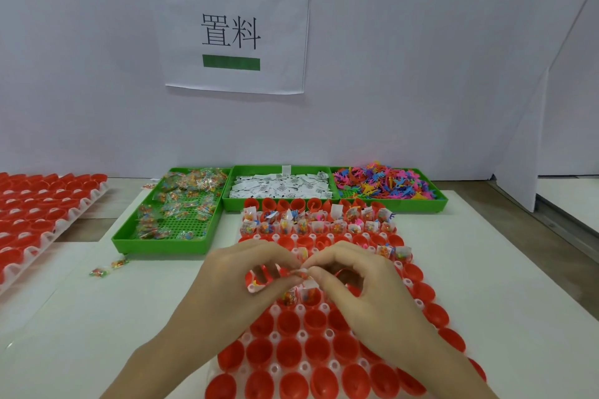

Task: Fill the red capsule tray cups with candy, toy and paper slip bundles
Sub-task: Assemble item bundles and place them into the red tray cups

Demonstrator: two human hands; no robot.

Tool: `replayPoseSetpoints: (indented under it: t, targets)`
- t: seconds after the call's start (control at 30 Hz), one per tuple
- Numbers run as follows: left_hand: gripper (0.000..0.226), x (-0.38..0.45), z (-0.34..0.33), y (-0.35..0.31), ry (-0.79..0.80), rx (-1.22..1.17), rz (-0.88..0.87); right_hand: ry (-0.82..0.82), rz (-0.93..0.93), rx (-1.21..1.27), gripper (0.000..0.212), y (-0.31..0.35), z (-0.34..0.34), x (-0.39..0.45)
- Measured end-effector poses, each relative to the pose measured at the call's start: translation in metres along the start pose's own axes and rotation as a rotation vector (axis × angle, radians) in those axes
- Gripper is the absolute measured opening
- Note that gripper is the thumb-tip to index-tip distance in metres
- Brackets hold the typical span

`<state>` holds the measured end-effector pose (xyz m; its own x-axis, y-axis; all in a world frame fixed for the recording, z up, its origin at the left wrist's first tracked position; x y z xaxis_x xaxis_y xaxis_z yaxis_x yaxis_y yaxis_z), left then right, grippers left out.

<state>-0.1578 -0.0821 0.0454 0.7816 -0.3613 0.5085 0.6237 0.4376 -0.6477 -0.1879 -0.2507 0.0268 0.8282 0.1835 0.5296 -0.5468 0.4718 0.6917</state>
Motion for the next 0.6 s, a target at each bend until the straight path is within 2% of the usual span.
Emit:
replayPoseSetpoints:
  t: [0.37,0.53,0.6]
  targets:
    - [0.014,0.000,0.000,0.008,0.039,-0.180,0.133,-0.027,-0.045,0.134,0.018,-0.002,0.003,0.001]
    - [0.019,0.001,0.003,0.011,0.031,-0.167,0.140,-0.114,-0.069,0.089,0.025,-0.007,0.026,0.010]
    - [0.019,0.001,0.004,0.013,0.024,-0.156,0.152,-0.126,-0.094,-0.012,0.026,-0.016,0.042,0.022]
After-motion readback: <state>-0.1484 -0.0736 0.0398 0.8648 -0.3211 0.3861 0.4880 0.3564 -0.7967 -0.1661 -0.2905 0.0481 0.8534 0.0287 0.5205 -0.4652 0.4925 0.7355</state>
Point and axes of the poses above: each hand's wrist, its own x-axis towards the middle knuckle, its own z-axis out of the back of the hand, y = z × x, the point moved 7 cm from there along x, towards the middle knuckle, and after that the axes turned 10 degrees about z, right-handed, at the moved point
